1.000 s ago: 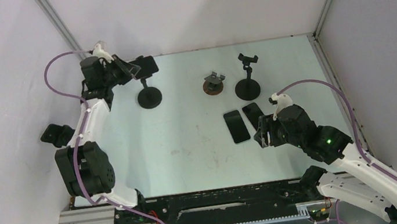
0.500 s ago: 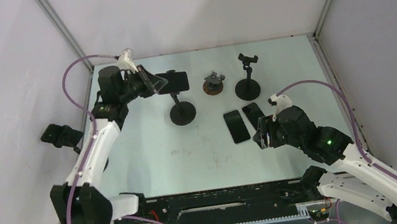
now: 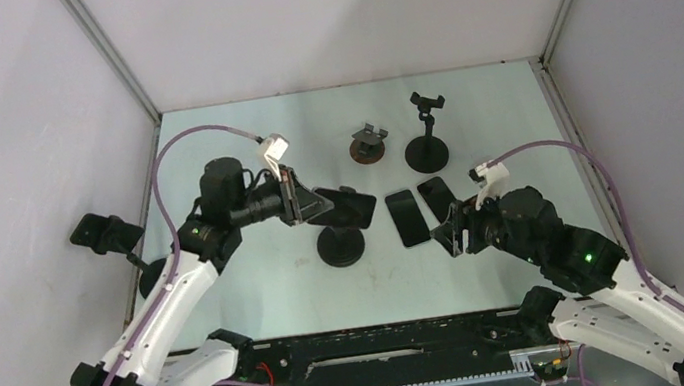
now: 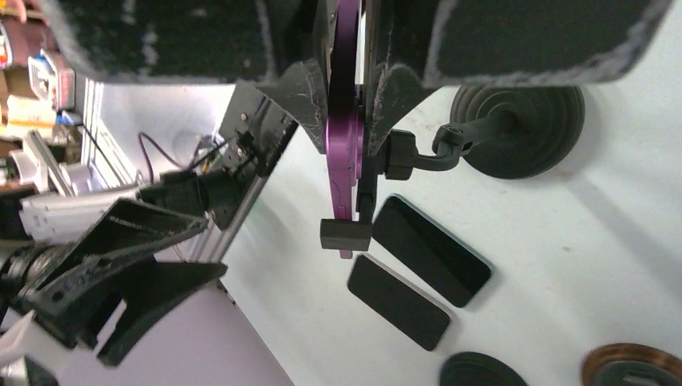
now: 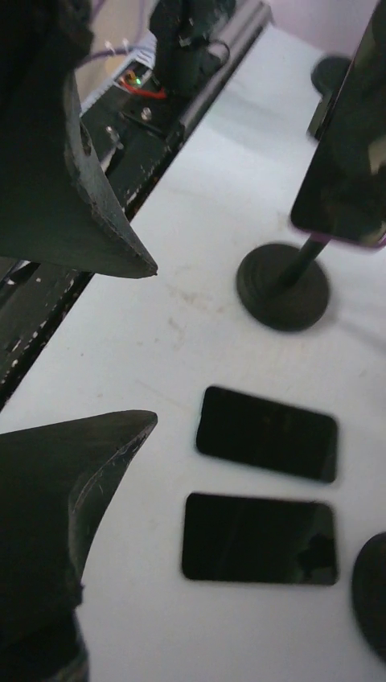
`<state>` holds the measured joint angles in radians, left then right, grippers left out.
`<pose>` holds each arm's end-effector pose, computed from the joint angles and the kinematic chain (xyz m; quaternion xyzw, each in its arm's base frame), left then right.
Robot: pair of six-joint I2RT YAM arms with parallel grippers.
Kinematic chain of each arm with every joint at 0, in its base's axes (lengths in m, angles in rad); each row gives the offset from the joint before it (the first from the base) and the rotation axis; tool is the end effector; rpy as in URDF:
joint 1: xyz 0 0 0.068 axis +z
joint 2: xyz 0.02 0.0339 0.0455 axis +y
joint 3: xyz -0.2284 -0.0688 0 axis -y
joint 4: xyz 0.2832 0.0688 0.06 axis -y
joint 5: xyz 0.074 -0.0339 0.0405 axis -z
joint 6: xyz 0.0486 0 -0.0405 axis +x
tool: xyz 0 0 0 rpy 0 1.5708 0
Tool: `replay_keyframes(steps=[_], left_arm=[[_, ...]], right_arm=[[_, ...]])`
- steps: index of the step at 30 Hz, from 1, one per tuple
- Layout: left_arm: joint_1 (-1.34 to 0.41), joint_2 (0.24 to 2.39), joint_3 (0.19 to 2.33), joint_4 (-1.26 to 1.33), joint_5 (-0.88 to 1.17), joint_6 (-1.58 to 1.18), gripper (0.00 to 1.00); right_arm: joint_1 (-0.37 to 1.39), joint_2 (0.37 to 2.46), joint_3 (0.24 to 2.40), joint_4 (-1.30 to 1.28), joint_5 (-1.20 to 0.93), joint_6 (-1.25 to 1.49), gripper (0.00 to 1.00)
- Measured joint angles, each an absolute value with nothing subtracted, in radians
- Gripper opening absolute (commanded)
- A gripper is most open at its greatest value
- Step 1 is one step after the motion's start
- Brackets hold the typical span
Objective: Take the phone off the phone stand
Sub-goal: Move the phone stand with the phone to the center of the board.
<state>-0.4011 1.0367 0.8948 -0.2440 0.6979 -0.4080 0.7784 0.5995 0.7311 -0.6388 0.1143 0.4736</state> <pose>0.2600 -0.1442 0.2876 0.1882 0.7802 -0.4673 0.3707 0.1543 0.1443 0.2796 -0.1020 0.8549 0.2567 0.4391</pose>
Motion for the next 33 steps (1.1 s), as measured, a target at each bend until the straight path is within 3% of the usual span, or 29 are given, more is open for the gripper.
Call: replay_keyframes(steps=[18, 33], left_arm=[[-0.625, 0.967, 0.877, -0.305, 0.684, -0.363, 0.00], [-0.757, 0.980, 0.900, -0.319, 0.649, -0.288, 0.00]], right_arm=[[1.170, 0.451, 0.587, -0.328, 0.047, 0.049, 0.72], [1.268, 0.456, 0.585, -0.318, -0.010, -0.134, 0.72]])
